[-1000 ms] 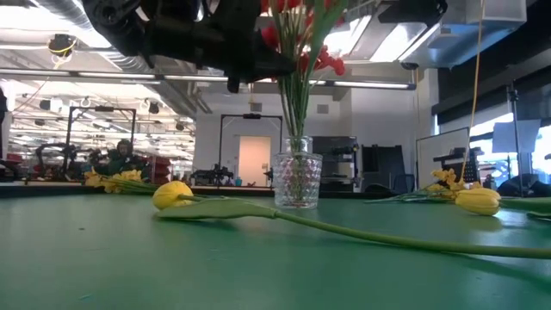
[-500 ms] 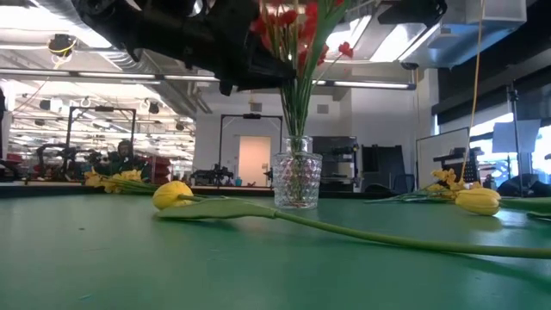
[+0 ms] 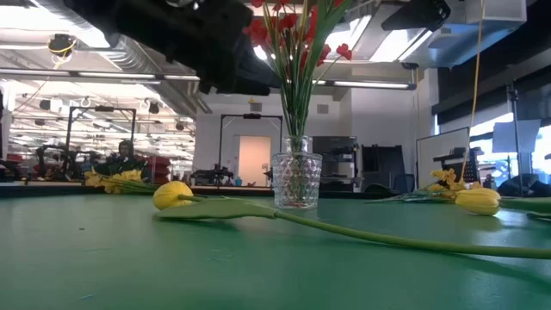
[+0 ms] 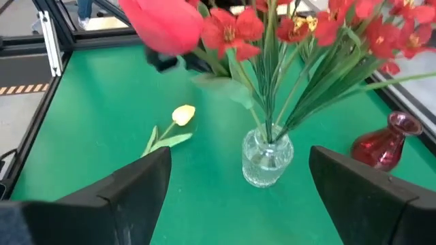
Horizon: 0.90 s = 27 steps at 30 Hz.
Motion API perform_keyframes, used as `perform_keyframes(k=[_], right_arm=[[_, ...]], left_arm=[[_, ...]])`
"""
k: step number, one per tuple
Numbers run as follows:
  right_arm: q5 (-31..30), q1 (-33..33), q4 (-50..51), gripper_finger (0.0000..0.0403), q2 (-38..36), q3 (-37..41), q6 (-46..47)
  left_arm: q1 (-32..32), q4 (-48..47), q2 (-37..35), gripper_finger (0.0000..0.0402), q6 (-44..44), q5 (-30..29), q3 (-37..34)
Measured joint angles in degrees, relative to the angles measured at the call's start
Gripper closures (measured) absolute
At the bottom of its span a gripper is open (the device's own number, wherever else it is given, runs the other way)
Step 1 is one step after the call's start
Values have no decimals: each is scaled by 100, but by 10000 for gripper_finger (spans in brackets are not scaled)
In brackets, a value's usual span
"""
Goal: Sort flowers into vase by color
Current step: Put the right yellow flower into the red vase
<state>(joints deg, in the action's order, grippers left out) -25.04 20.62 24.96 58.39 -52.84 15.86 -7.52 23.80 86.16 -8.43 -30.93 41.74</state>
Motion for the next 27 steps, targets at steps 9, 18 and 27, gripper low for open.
perform_keyframes(k=[9,18,27], right_arm=[[-1220,-4,1091,56,-155,2,1017],[-161,-2,3151,56,-278,2,3144],[1576,72,3632,56,691,2,4095]], left_arm=[[-712,-1383,-810,189,-1066,-160,-1],[-1346,-2332,-1599,190,-2328,-171,-2],[-1469,-2384,-1529,190,-3200,-165,-4]])
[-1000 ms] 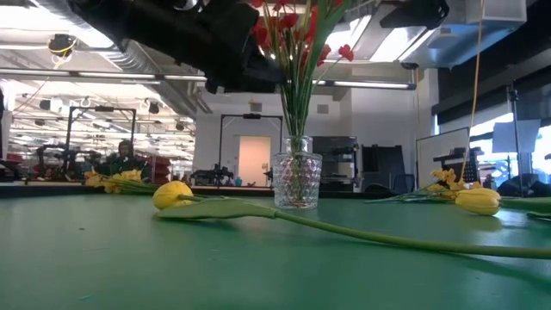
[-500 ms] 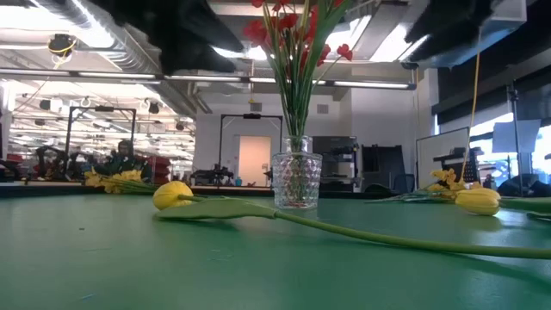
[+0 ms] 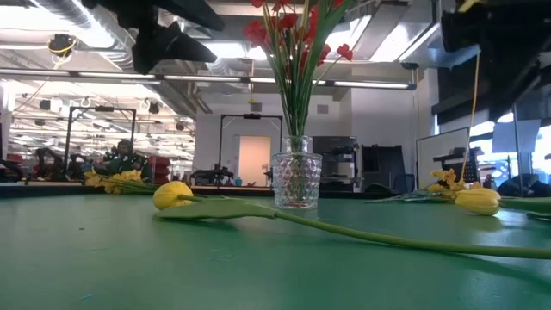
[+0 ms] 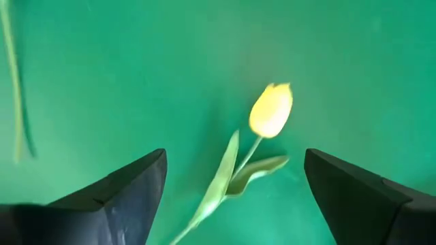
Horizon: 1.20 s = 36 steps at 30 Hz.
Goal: Sort flowers into vase by color
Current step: Put the right yellow flower into the red vase
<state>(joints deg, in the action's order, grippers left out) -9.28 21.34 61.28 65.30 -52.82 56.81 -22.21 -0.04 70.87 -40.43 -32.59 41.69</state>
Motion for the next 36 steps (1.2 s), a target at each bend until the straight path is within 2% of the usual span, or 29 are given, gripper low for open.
perform_keyframes(k=[7,14,19,25,31,36], right_arm=[[134,684,-17,56,626,0,770],[-170,1478,-92,56,704,0,1952],[-151,1863,-99,56,704,0,2717],[-119,2125,-108,56,823,0,3143],[-101,2107,-526,56,1299,0,3136],[180,2106,-714,56,1753,0,3010]], left_arm=[[-123,-4,0,190,-2,7,0],[-187,-80,0,190,3,11,0],[-187,-80,0,190,-3,8,0],[-184,-78,0,190,-13,8,0],[-248,-47,2,190,-15,7,0],[-312,-39,2,190,-15,7,0]])
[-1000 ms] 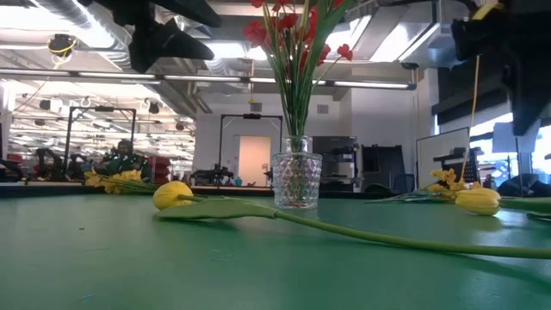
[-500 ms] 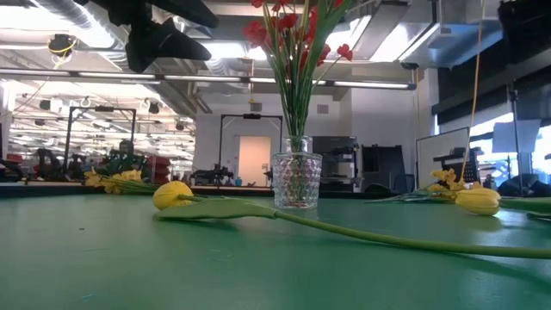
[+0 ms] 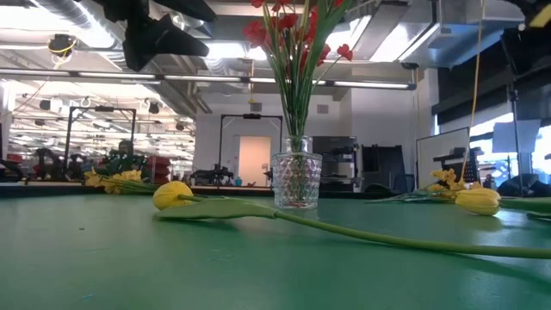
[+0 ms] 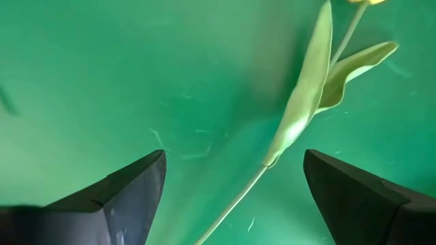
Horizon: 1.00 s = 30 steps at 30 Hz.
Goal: Sort flowers into vase by color
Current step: Put the right yellow flower into the red vase
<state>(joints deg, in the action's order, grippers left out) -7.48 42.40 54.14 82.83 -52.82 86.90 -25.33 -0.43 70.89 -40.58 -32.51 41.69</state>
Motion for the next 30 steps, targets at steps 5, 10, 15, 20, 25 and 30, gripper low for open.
perform_keyframes(k=[5,10,15,20,25,30], right_arm=[[65,1,-21,56,263,0,4],[-52,-1,24,56,292,1,-140],[-50,-1,-544,56,117,593,-62],[299,-1,-1853,56,-344,1605,217],[84,-3,-1881,56,-684,1853,427],[-201,-8,-1437,89,-763,1869,430]], left_arm=[[-1,3,0,190,-58,0,0],[-6,3,0,190,-138,0,0],[-36,3,0,190,-136,0,0],[-37,5,2,190,-136,0,0],[-34,13,2,190,-133,0,0],[5,12,2,190,-133,-18,-1]])
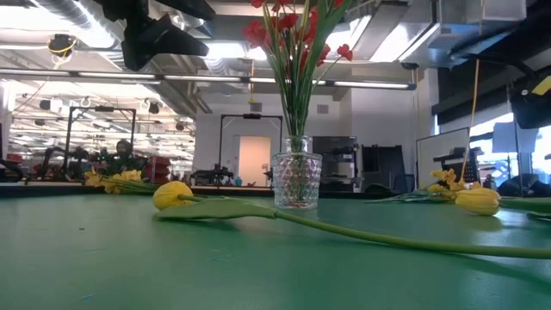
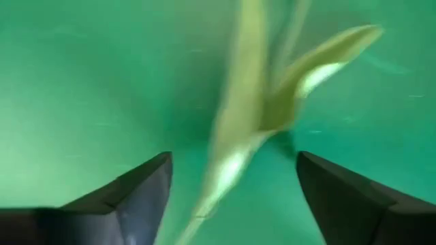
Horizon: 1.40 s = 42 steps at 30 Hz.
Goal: Sort flowers into vase by color
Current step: Put the right yellow flower into the red vase
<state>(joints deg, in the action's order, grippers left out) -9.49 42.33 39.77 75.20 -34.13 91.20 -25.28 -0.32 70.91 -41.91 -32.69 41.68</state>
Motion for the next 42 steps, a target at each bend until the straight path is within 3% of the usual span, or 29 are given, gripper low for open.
perform_keyframes(k=[9,15,20,24,30,42], right_arm=[[-252,-131,280,279,2,2,-49],[-263,-307,222,382,-5,-4,-446],[-589,-297,303,386,-242,-198,-658],[-1566,-295,977,396,-657,-581,-789],[-4192,-297,1654,399,-1662,-839,-939],[-7672,-300,1219,401,-3471,-839,-3347]], left_arm=[[189,-4,0,190,2,-12,1],[212,-5,0,190,2,-12,1],[212,-5,0,190,0,-10,1],[213,-6,0,190,66,-12,1],[214,60,0,190,258,-459,1],[841,373,-13,190,1343,-65,12]])
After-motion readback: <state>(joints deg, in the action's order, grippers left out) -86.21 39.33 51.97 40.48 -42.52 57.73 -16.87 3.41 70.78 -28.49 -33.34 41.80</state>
